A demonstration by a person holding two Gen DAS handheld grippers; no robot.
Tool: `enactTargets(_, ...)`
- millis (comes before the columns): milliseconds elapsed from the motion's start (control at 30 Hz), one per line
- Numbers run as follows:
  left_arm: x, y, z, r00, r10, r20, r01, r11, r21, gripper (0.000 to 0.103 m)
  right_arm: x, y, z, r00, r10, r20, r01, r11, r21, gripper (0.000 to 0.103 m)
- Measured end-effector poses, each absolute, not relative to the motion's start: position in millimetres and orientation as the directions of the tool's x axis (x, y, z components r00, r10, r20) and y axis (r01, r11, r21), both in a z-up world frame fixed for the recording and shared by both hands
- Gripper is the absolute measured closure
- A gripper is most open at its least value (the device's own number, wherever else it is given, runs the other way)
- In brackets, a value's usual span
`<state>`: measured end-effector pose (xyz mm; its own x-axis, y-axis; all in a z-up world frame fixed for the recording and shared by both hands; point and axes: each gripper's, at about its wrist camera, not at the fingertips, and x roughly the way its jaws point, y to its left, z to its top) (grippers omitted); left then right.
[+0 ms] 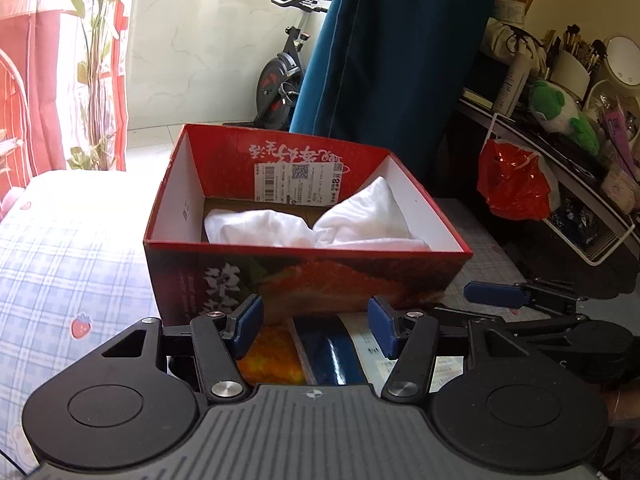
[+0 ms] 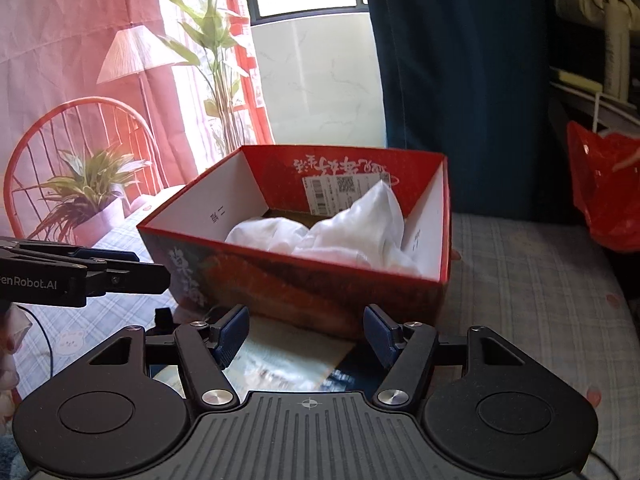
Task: Organize soft objects
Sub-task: 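Move both grippers back to the blue plastic-wrapped bag, then grasp the blue bag with the left gripper while the right gripper grasps it too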
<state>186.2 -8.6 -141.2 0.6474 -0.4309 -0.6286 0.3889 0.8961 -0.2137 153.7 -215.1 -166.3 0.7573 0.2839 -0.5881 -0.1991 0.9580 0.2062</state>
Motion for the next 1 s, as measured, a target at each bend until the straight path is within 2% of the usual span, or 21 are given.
enactTargets(133, 173, -16, -154, 0.628, -0.446, -0.637, 0.42, 0.884, -0.205, 0.044, 126, -206, -181, 0.766, 0.272, -0.582, -0.192, 0.962, 0.196, 0.043)
enactTargets(233, 168, -21, -165, 0.622, -0.435, -0.651, 0.425, 0.886, -0.186, 0.049, 111, -200, -194, 0.781, 0.256, -0.569, -0.186, 0.966, 0.179, 0.042)
enactTargets(433, 167, -16, -191, 0.59, -0.442, -0.676, 0.409, 0.885, -0.221, 0.049, 96, -197, -219, 0.806, 0.244, -0.539, -0.173, 0.968, 0.179, 0.041)
enactTargets(567, 165, -12, -204, 0.58, -0.49, -0.651, 0.408, 0.866, -0.29, 0.049, 95, -200, -222, 0.806, 0.237, -0.542, -0.164, 0.97, 0.179, 0.036)
enactTargets(833, 155, -16, -208, 0.6, -0.489, -0.633, 0.415, 0.867, -0.276, 0.051, 89, -211, -223, 0.816, 0.192, -0.545, -0.092, 0.974, 0.205, 0.028)
enactTargets(1000, 152, -14, -210, 0.602, -0.492, -0.628, 0.409, 0.866, -0.287, 0.054, 89, -213, -225, 0.806, 0.211, -0.553, -0.091, 0.968, 0.236, 0.03)
